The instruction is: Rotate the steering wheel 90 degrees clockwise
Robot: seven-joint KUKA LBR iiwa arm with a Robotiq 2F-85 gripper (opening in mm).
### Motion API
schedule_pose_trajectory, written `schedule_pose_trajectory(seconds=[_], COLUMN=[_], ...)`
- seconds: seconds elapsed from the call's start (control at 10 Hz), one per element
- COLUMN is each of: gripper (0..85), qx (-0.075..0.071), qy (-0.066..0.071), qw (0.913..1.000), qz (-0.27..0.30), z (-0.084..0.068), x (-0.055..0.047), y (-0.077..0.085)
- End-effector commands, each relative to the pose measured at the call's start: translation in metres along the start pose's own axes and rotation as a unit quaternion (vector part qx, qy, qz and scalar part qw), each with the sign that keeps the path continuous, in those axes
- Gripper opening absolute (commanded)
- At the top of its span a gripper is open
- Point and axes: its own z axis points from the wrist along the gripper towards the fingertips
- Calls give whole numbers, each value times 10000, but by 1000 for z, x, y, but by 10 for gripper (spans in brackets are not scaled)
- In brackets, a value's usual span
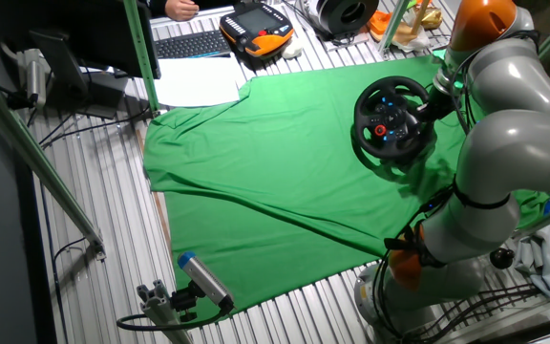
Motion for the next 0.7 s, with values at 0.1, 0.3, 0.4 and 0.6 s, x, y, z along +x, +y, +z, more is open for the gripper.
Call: schedule_pose_trajectory(seconds=[0.1,0.3,0.4,0.6], gripper=[0,0,0,0], qx=[-4,-5,-4,-3], qy=[1,-7,1,16], qw=[10000,10000,10000,10000], qz=[9,32,39,47], z=[0,0,0,0], x=[0,0,0,0], y=[0,0,0,0])
